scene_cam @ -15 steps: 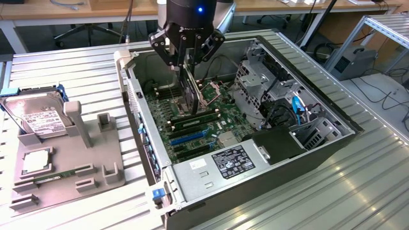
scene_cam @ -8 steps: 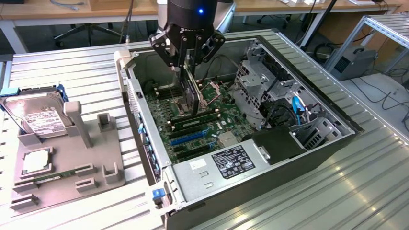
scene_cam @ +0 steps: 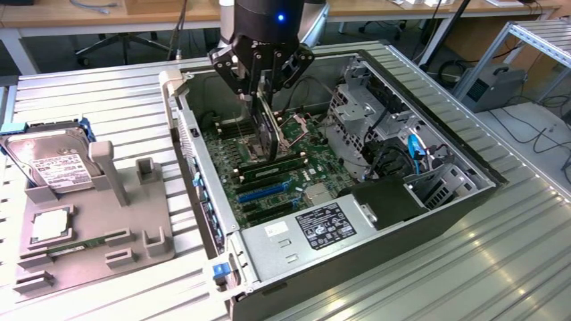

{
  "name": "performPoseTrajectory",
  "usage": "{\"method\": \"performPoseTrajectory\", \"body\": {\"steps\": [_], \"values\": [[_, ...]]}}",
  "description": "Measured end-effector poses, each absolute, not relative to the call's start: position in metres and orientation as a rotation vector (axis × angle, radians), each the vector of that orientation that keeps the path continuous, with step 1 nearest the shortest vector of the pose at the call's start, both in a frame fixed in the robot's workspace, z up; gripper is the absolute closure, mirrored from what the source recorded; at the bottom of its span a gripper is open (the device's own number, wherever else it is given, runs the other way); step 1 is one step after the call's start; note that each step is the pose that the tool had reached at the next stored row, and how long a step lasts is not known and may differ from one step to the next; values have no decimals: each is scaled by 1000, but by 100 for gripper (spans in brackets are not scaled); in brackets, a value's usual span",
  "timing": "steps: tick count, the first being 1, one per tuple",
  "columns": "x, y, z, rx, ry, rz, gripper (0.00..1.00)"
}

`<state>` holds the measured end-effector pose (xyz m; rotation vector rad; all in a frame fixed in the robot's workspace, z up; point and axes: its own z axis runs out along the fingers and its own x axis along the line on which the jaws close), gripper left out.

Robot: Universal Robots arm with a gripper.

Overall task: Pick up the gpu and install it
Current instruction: 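Pick up the gpu and move the gpu toward the slot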

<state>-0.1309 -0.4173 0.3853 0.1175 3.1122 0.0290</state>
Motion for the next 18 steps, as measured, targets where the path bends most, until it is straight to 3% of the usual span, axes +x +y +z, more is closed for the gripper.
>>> {"method": "performPoseTrajectory", "body": {"steps": [18], "values": [[-130,-417,380,117,3112,29,73]]}}
